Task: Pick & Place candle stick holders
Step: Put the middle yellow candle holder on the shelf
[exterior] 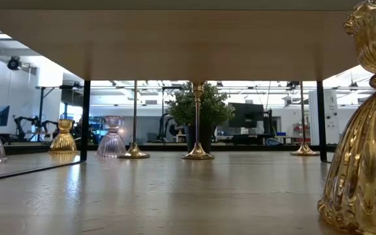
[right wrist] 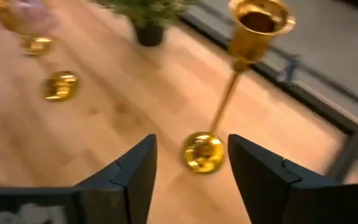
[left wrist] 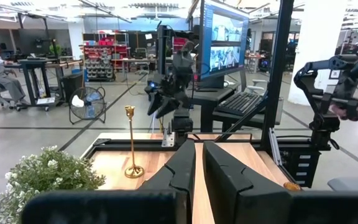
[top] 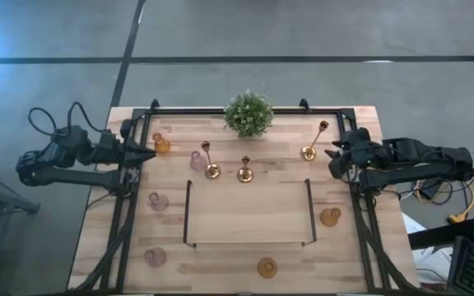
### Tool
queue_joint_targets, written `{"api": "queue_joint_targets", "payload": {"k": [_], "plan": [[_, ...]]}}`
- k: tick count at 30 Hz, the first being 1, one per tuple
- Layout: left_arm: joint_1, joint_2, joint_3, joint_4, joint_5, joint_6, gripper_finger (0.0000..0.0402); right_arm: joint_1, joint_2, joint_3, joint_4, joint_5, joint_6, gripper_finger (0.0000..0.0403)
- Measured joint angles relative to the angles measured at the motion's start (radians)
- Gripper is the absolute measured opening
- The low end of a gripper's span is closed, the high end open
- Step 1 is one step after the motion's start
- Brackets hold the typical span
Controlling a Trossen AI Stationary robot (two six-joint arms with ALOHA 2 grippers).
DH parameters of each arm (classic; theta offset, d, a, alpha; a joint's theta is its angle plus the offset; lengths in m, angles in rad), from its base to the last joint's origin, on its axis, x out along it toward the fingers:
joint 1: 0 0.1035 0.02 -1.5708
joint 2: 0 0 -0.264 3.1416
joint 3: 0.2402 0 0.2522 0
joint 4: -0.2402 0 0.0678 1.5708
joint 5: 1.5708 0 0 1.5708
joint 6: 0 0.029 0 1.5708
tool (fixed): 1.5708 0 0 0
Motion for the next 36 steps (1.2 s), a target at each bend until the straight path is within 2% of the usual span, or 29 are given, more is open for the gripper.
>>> {"api": "queue_joint_targets", "payload": {"k": [2,7,18,26,36], "plan": [[0.0,0.0,0.0,0.0,0.0,0.0,0.0037,-0.001,0.003,-0.023,0.001,0.049,0.017,0.0209],[0.0,0.0,0.0,0.001,0.0,0.0,0.0037,-0.002,0.013,-0.065,0.053,0.082,0.061,0.0223],[0.0,0.0,0.0,0.0,0.0,0.0,0.0037,-0.028,0.034,-0.198,0.216,0.178,0.183,0.0208],[0.0,0.0,0.0,0.0,0.0,0.0,0.0037,-0.065,0.053,-0.282,0.379,0.218,0.164,0.0203],[0.0,0.0,0.0,-0.001,0.0,0.0,0.0037,-0.119,0.105,-0.297,0.545,0.276,0.065,0.0199]]}}
